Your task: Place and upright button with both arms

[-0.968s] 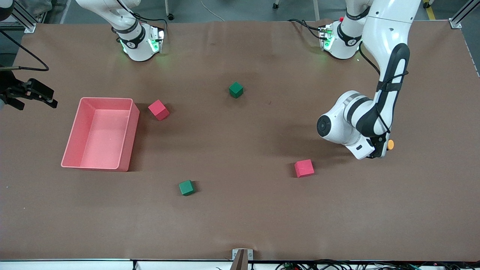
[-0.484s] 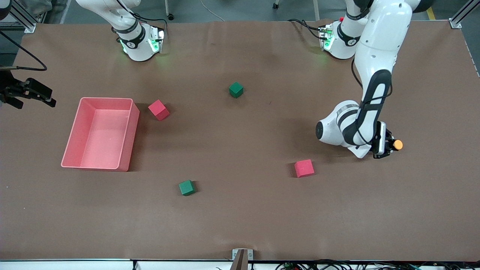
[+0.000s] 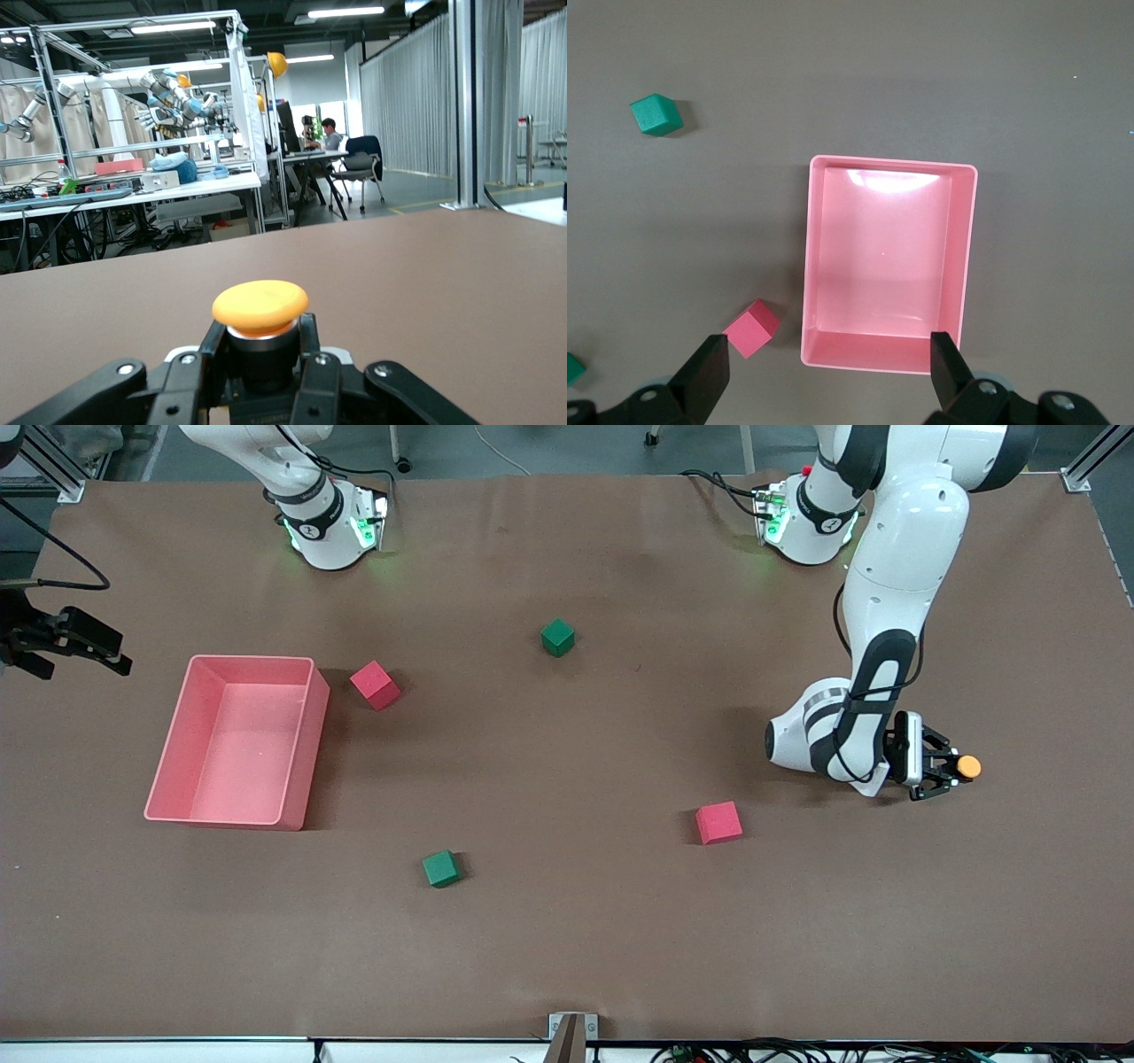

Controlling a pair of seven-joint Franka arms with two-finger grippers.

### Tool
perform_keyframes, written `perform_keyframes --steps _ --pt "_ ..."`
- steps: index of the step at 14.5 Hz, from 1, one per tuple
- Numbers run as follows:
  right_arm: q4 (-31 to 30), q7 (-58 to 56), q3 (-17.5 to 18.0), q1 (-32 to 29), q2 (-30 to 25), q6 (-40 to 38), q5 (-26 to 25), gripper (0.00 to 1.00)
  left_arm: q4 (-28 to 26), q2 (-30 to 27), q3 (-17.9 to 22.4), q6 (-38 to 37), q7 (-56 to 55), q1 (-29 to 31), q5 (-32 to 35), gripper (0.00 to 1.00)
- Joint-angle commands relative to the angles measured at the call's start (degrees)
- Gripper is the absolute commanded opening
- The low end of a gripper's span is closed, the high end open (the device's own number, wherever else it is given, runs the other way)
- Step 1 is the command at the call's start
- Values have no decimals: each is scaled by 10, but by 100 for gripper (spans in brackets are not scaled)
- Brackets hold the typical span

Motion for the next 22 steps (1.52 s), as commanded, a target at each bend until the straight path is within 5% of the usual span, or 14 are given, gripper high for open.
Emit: perform_keyframes --steps 1,22 --pt "16 -1 2 -8 3 -15 7 100 6 6 -1 -22 -26 4 19 0" --pt "32 -4 3 -32 3 -18 7 100 4 29 -10 31 -20 14 -6 0"
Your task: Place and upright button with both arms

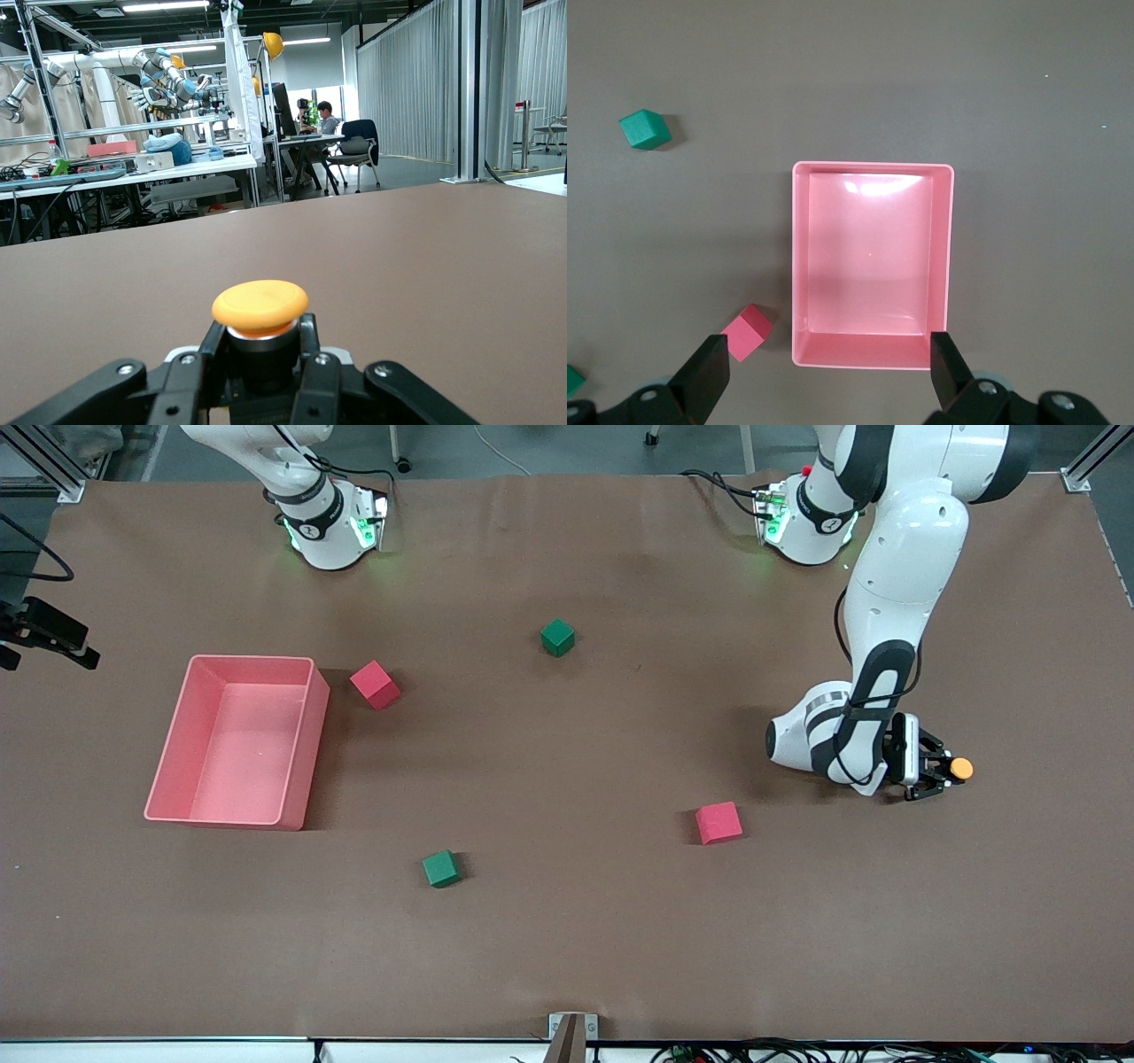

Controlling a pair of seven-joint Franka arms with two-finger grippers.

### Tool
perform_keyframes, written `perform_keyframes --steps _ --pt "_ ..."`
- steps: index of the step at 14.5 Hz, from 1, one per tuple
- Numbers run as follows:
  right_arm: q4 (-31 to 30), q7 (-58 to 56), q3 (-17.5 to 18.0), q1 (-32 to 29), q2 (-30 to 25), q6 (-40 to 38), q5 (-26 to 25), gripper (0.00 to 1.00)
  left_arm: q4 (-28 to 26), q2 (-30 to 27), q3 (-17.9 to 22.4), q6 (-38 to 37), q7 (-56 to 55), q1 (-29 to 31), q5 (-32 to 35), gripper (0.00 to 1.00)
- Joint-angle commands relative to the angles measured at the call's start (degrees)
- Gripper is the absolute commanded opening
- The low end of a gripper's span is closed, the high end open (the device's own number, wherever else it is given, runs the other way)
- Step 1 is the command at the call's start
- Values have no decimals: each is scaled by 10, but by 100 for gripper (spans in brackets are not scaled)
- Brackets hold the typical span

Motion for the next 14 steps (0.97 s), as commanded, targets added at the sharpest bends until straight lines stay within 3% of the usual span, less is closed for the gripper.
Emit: perform_keyframes --steps 1,2,4,5,6,14 --pt "11 -3 6 -9 3 -9 8 100 5 13 -3 1 -5 1 -8 1" --pt "11 -3 6 -8 3 -10 8 100 5 13 -3 0 -5 1 -8 2" --pt "12 -3 6 -9 3 -17 7 100 5 13 -3 0 3 1 -8 17" --pt "12 -4 6 -10 3 -18 7 100 6 13 -3 0 3 2 -8 86" --pt "12 -3 6 -8 3 -19 7 100 7 13 -3 0 8 2 -8 100" --pt "24 -3 6 -9 3 -28 7 100 5 12 -2 -3 17 2 -8 100"
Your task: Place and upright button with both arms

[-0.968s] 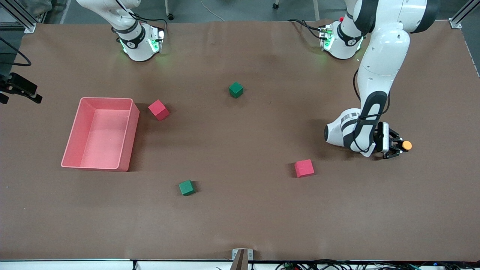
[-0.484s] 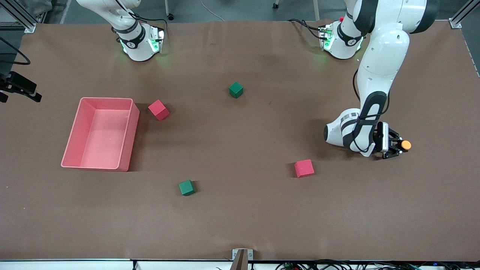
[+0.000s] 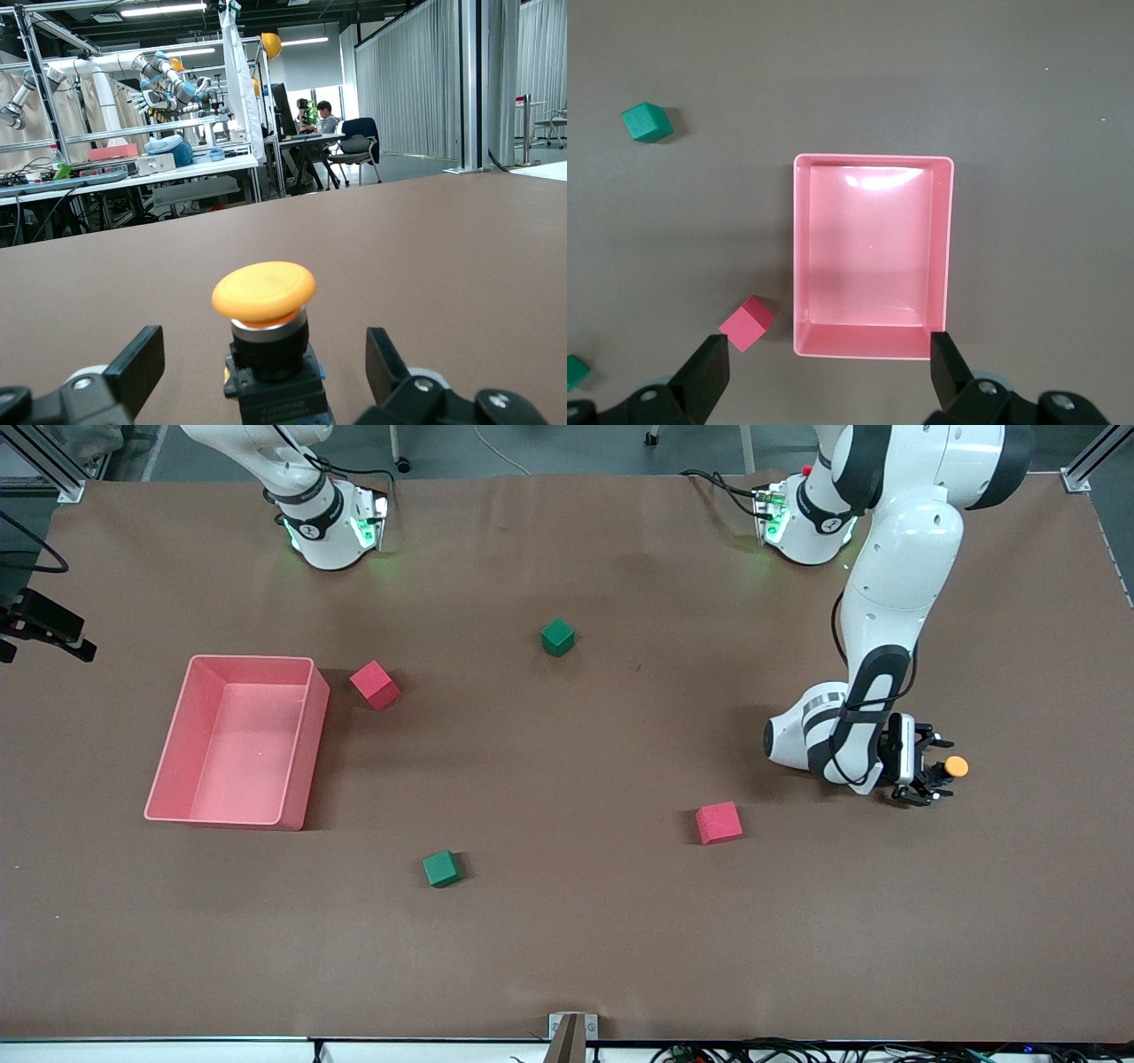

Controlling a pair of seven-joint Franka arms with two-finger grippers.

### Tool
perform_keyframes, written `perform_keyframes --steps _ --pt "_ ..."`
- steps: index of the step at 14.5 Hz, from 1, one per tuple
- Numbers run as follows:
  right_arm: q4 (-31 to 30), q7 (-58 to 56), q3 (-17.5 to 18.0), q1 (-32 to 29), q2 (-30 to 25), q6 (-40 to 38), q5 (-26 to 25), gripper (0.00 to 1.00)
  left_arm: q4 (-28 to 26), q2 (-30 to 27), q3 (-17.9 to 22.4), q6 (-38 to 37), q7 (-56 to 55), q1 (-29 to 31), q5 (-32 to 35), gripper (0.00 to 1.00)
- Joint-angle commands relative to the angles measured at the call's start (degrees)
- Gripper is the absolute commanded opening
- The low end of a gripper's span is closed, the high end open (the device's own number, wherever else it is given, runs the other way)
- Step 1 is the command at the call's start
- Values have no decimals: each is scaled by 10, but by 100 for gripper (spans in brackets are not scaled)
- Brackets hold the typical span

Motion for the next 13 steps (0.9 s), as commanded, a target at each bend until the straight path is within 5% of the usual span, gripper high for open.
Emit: perform_keyframes --steps 1,13 --pt "16 -3 6 -9 3 -8 7 100 5 -1 -1 -3 16 2 -8 100" --pt "16 -4 6 -10 3 -9 6 100 2 -35 -1 -60 81 7 -10 100"
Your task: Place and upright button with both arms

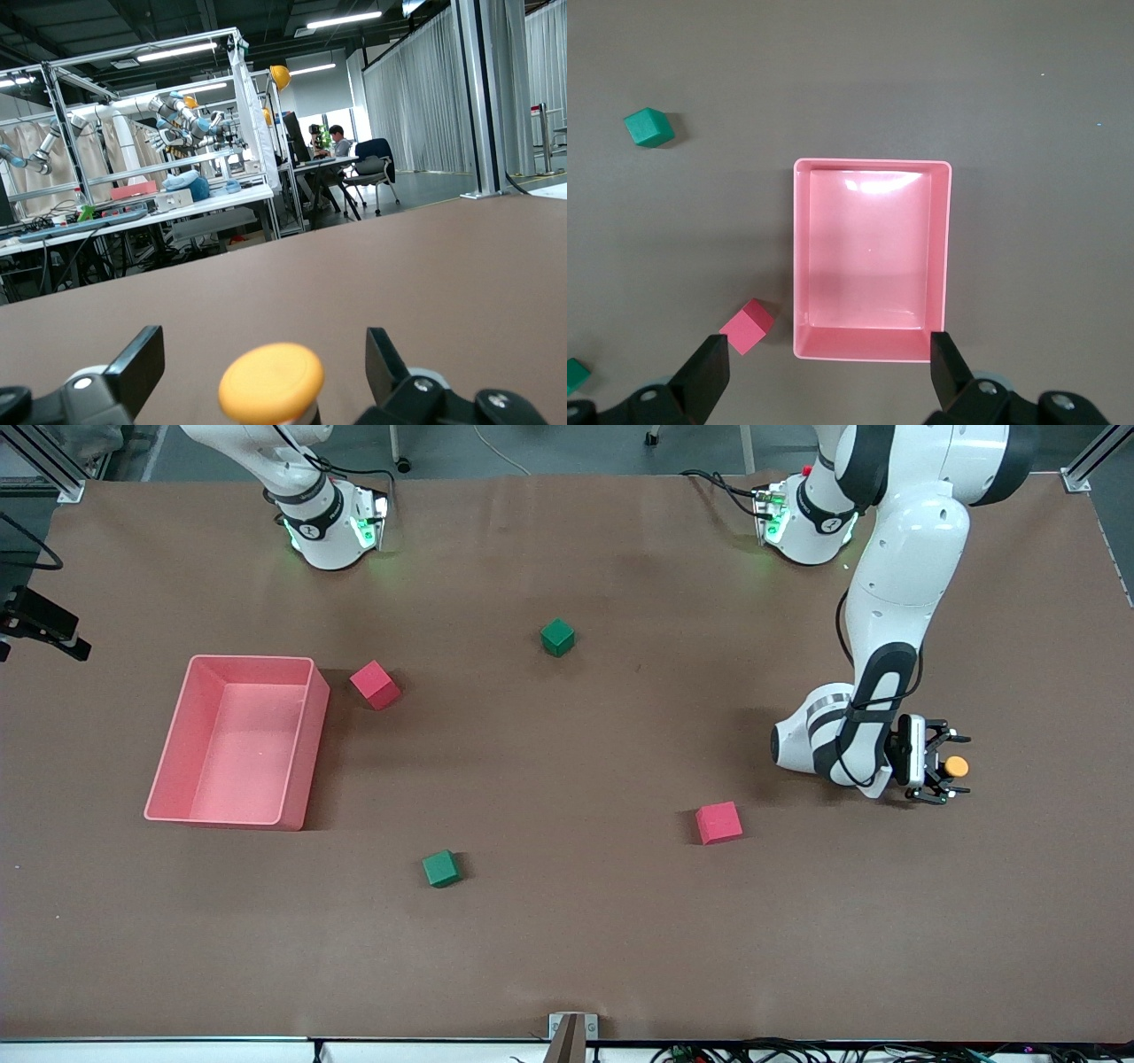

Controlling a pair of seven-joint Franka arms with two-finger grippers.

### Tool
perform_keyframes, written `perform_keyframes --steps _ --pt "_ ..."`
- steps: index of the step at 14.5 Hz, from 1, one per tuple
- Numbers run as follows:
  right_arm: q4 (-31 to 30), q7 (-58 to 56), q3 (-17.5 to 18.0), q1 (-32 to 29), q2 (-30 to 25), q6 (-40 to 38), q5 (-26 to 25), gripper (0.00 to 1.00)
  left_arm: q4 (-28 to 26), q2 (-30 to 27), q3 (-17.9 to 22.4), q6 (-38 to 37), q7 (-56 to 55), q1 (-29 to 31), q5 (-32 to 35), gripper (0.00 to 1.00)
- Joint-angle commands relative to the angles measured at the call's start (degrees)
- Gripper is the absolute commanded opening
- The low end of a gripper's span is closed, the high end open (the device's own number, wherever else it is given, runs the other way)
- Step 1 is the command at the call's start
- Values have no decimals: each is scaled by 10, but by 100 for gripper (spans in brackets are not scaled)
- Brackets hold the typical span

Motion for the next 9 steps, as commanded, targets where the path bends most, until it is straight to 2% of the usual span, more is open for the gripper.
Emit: perform_keyframes --steps 1,6,9 --pt "10 -4 6 -8 3 -10 7 100 -5 -29 -3 -14 35 2 -12 100" --pt "9 -4 6 -9 3 -10 7 100 -25 -104 -6 -13 139 4 -30 100" --pt "9 -4 6 -9 3 -10 7 100 -16 -162 -17 5 258 6 -66 100"
